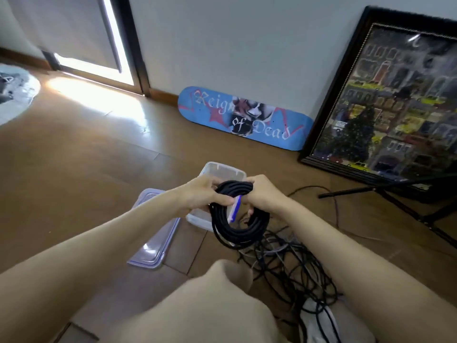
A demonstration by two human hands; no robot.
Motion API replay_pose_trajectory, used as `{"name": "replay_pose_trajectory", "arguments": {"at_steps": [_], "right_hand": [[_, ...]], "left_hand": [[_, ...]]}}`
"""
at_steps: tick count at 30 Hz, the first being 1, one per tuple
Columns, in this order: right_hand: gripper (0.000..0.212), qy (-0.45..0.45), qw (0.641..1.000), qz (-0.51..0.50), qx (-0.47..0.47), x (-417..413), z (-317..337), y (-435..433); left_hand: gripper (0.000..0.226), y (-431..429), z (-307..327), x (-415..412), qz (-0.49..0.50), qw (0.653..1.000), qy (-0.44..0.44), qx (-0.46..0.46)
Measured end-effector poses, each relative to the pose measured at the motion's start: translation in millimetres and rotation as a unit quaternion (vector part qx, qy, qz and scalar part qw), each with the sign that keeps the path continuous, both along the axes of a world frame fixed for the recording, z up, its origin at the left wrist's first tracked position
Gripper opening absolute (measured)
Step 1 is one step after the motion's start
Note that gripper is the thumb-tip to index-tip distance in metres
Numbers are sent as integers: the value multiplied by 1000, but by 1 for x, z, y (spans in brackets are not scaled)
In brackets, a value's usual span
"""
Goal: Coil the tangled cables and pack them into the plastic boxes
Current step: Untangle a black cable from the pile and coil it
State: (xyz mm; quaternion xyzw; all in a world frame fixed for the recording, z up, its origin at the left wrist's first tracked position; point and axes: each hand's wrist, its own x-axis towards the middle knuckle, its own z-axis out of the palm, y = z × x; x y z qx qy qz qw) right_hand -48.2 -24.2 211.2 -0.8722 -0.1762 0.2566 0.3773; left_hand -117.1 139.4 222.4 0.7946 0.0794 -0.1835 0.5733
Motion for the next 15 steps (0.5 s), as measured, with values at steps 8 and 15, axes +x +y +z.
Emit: {"name": "replay_pose_trajectory", "arguments": {"at_steps": [8,15], "right_hand": [[22,139,989,22,49,-24,-120,100],[38,280,918,-239,148,-40,-206,75]], "left_hand": [[23,85,-128,-59,192,968,124,-104],[29,90,-206,-58,303,911,209,-185]]}}
